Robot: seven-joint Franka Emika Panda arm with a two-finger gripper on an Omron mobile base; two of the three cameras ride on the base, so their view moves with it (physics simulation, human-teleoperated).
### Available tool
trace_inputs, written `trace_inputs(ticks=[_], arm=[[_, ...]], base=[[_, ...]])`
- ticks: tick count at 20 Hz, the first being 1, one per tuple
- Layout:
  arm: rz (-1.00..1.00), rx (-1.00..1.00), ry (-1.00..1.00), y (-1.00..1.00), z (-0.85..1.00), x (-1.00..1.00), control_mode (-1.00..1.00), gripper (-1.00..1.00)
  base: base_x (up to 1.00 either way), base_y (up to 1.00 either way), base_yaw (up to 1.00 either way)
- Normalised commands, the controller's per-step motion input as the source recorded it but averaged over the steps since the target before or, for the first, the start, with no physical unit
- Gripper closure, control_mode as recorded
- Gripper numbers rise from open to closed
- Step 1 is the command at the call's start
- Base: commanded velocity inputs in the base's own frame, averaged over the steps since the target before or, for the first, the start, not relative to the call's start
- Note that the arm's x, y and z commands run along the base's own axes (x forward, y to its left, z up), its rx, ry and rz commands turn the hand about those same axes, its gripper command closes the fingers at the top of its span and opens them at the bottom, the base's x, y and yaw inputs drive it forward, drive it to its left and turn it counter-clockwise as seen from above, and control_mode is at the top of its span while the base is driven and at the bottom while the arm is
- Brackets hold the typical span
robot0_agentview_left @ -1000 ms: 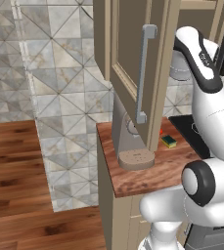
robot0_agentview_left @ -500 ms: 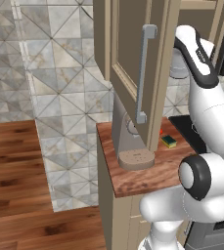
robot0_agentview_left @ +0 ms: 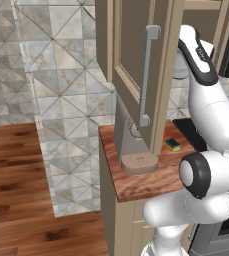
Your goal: Pick the spray and sponge from the cabinet and place them on the counter.
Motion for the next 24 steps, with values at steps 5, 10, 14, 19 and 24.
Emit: trace_inputs(ticks=[5, 10, 14, 19, 24], arm=[[0.0, 0.0, 0.02, 0.0, 0.0, 0.2, -1.0, -1.0], [0.0, 0.0, 0.04, 0.0, 0.0, 0.18, -1.0, -1.0], [0.0, 0.0, 0.07, 0.0, 0.0, 0.16, -1.0, -1.0], [0.0, 0.0, 0.07, 0.0, 0.0, 0.14, -1.0, -1.0], [0.0, 0.0, 0.05, 0.0, 0.0, 0.15, -1.0, -1.0]], base=[[0.0, 0.0, 0.0], [0.0, 0.0, 0.0], [0.0, 0.0, 0.0], [0.0, 0.0, 0.0], [0.0, 0.0, 0.0]])
